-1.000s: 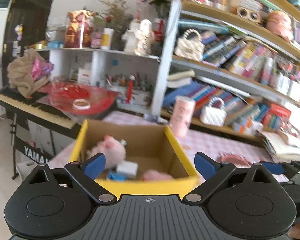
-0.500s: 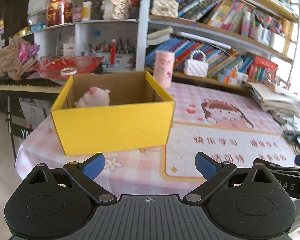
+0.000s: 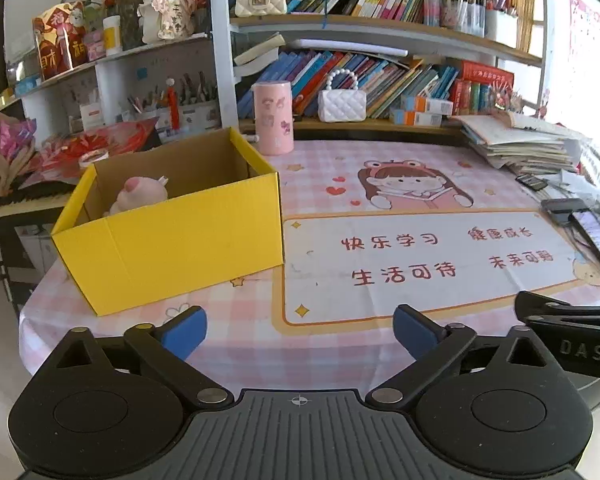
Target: Organize objects
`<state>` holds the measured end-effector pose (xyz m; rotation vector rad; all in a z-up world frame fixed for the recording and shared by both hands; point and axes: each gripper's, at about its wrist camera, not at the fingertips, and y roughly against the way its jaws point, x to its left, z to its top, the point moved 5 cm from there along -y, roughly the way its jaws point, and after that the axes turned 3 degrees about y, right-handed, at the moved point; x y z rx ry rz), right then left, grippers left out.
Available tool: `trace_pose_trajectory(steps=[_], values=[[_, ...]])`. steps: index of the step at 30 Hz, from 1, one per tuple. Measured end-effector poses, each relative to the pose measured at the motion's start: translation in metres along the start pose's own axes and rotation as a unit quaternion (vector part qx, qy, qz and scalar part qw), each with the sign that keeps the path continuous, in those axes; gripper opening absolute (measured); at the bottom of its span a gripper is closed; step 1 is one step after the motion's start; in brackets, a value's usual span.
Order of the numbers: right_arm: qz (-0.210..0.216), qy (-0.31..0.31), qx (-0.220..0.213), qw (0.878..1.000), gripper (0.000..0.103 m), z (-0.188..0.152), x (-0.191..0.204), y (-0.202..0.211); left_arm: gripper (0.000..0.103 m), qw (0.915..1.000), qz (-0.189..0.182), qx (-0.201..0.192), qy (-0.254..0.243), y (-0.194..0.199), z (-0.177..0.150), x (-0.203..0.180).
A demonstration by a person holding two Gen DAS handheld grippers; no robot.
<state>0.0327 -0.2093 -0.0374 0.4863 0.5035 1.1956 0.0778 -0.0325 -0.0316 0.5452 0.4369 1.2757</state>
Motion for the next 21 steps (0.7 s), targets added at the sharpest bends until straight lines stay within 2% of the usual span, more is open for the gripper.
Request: trace_pose_trajectory(steps=[21], values=[[-0.013,-0.005,0.019,1.0,0.103,-0.003,-0.007,-0.01,0.102,0.999,0.02,0.037,0.013,-0.011,-0.001,-0.011]])
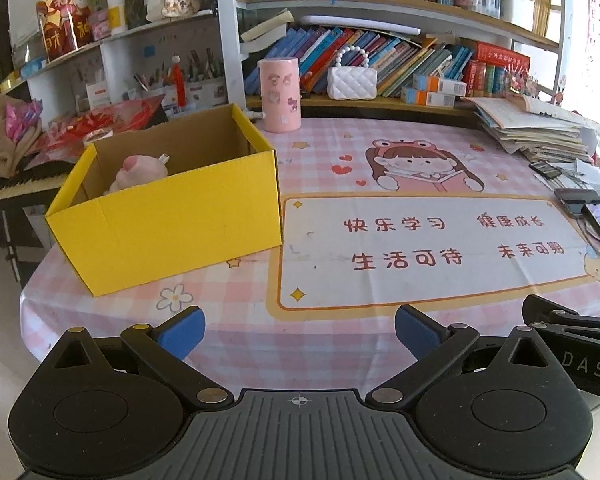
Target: Organize objects
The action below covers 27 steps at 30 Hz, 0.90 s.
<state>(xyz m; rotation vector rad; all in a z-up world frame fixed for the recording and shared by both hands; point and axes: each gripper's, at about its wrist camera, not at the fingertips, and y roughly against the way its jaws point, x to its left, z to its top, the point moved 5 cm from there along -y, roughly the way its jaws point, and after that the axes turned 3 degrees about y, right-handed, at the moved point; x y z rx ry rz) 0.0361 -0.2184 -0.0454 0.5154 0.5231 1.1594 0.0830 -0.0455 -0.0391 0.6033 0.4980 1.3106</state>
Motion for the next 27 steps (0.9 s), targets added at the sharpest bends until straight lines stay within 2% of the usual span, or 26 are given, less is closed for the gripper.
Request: trace_pose_trajectory(steps=[27], values=[[0.001,0.007,0.004,1.0,0.103,-0.0001,0.0075,-0.0032,0.102,0.9998,0.021,0.005,0.003,-0.0032,0.0012,0.0045]])
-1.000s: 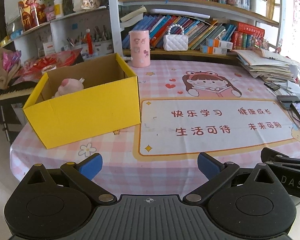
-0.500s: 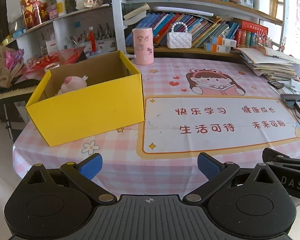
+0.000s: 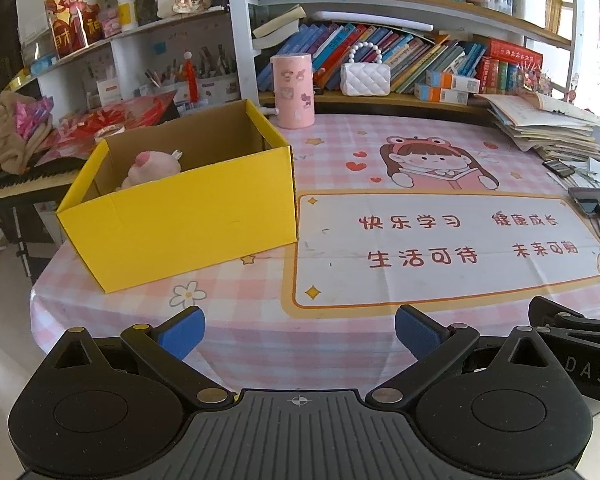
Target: Organize objects
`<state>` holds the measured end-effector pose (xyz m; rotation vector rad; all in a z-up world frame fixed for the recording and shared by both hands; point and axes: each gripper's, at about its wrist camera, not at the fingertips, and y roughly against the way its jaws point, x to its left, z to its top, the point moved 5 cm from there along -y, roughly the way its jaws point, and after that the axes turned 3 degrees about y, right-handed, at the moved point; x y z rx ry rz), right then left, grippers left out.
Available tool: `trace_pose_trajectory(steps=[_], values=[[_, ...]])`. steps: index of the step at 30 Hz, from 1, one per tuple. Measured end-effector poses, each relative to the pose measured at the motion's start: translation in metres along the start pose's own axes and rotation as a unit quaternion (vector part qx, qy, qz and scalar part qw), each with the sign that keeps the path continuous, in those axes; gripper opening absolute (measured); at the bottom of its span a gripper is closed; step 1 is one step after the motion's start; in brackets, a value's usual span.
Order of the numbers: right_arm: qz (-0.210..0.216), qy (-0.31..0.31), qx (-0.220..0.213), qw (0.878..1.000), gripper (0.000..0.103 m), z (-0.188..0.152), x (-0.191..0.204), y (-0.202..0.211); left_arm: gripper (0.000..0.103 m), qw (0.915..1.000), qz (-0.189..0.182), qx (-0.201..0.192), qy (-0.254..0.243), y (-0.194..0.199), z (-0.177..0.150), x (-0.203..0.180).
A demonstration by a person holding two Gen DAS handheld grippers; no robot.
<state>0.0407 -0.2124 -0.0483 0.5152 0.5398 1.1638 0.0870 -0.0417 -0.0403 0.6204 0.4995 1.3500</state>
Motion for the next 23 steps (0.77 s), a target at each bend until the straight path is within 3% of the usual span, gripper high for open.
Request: trace_pose_trajectory(steps=[23], values=[[0.01,0.012,0.002,1.0,0.103,0.005,0.0,-0.011,0.102,0.9999,0.002,0.015,-0.001,-0.012,0.002,-0.004]])
